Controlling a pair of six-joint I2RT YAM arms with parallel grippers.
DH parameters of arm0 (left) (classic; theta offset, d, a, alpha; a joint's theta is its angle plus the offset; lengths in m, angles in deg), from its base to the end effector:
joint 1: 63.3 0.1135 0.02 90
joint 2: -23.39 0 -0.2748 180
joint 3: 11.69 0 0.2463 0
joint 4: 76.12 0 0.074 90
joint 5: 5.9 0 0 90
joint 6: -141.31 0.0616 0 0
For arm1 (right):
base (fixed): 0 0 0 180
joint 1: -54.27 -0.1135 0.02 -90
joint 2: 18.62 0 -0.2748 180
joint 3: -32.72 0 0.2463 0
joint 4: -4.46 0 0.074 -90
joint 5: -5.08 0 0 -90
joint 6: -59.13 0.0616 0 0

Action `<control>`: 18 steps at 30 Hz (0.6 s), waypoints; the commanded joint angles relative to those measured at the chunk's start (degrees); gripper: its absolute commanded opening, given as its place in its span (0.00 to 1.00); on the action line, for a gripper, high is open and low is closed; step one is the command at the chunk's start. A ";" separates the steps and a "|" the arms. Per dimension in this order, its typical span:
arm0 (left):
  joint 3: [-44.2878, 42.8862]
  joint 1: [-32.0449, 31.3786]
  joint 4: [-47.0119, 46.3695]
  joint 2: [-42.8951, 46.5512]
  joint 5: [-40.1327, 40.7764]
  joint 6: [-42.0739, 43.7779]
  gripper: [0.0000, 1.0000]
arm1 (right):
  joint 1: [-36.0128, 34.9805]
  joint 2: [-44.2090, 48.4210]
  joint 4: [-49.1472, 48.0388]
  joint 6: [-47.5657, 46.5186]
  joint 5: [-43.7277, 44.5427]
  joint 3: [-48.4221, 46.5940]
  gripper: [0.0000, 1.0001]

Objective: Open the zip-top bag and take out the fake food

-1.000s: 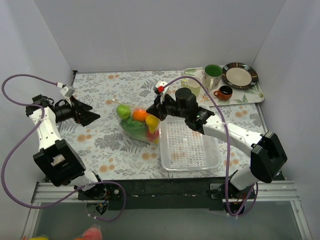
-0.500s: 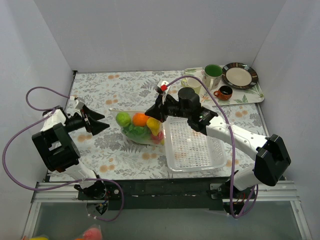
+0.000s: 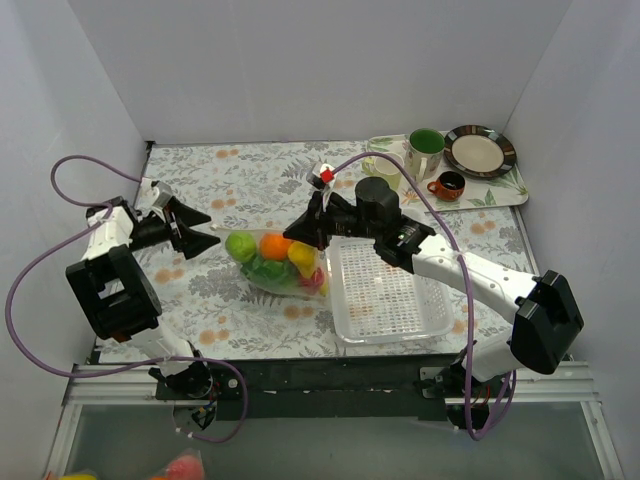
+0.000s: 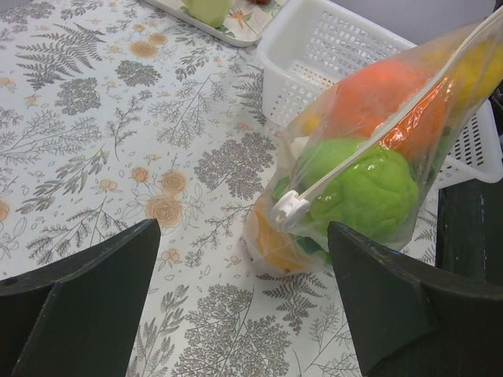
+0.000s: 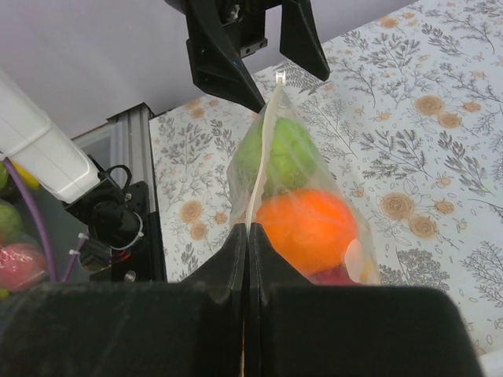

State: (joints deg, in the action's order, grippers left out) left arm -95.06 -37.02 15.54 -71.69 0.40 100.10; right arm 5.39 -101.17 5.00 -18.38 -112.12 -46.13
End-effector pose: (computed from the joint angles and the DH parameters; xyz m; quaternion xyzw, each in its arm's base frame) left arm 0.2664 0.0632 0.2587 0.0682 0.7408 -0.5783 0.3350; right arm 0.2146 0.2887 0.3606 -0.3744 0.6267 0.4857 0.4809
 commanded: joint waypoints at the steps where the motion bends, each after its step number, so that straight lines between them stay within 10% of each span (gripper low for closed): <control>1: -2.44 -1.50 1.37 1.49 -19.48 0.25 0.87 | -0.69 0.98 -8.41 2.54 -2.24 -3.01 0.01; 9: -4.64 -3.96 1.28 1.75 -19.48 0.08 0.77 | -1.21 0.19 -10.08 4.03 -4.61 -1.61 0.01; 16: -5.35 -6.42 -9.58 5.16 -19.39 -13.17 0.30 | -1.21 0.45 -10.08 3.33 -3.13 0.50 0.01; 18: -4.73 -6.25 -14.43 6.40 -19.39 -21.58 0.00 | -1.13 0.72 -9.12 2.02 -2.16 0.77 0.01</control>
State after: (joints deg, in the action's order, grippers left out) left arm -99.13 -43.14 11.57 -70.64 0.49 92.28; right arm 4.65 -101.62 0.41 -15.41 -114.88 -45.67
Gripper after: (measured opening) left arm 0.193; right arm 0.032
